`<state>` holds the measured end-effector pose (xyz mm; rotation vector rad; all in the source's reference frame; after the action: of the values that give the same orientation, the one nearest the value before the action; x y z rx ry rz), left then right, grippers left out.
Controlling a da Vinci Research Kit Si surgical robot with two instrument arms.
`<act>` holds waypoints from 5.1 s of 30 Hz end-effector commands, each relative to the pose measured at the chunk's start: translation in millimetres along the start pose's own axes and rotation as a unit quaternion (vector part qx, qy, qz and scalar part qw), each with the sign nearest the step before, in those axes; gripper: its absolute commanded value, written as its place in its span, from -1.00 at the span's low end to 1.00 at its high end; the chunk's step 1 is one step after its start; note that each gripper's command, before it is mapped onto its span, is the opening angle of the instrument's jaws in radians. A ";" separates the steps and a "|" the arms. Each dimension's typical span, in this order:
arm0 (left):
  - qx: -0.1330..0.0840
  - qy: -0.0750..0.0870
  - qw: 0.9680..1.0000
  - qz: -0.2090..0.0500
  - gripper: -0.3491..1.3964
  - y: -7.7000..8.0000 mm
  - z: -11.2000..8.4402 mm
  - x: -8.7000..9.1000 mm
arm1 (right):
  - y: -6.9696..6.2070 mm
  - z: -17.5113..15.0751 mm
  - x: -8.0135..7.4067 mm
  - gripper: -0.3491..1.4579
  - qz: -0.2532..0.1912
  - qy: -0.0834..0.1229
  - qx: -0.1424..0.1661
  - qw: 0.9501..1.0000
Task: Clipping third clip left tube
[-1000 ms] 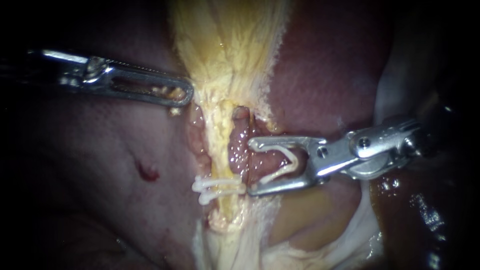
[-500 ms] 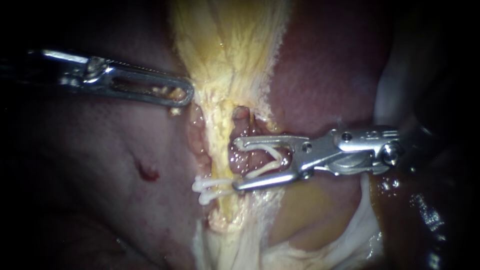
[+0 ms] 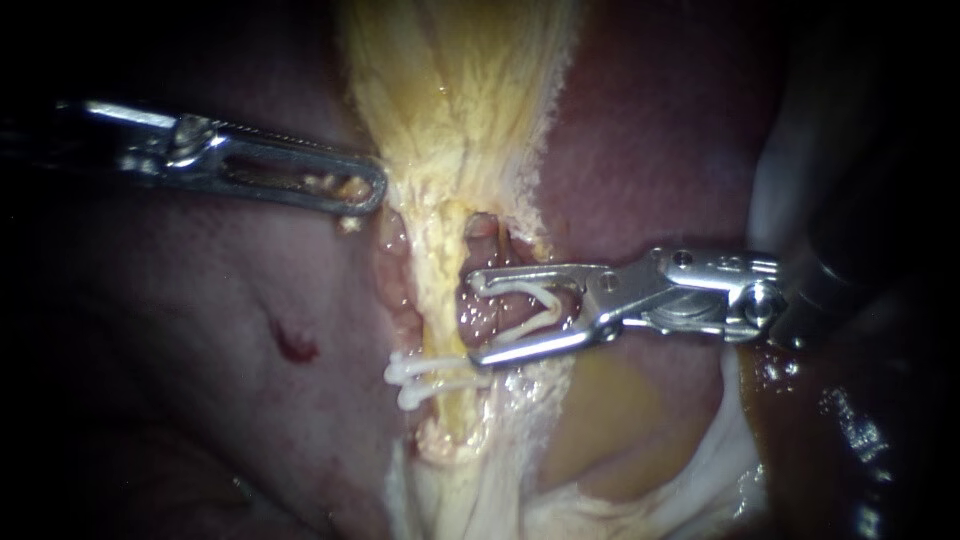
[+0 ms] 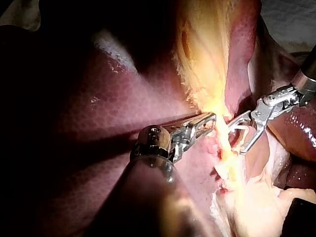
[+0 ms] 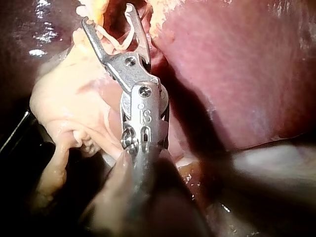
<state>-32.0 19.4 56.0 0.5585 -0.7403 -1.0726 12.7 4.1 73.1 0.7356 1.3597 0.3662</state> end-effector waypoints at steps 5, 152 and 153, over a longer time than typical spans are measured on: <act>0.000 0.000 1.000 0.000 -1.00 0.0 0.0 0.0 | 0.1 0.4 0.1 -0.06 -0.001 0.000 0.001 1.000; 0.000 -0.001 1.000 0.001 -1.00 0.4 0.4 0.3 | -1.3 6.6 7.1 -0.34 0.095 0.130 0.104 0.981; 0.000 -0.001 1.000 0.001 -1.00 0.4 0.4 0.3 | -1.4 6.5 7.1 -0.39 0.095 0.130 0.104 0.981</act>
<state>-31.9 19.3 56.6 0.5562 -0.7415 -1.0707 20.1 5.8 67.2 1.0224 1.5940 0.4898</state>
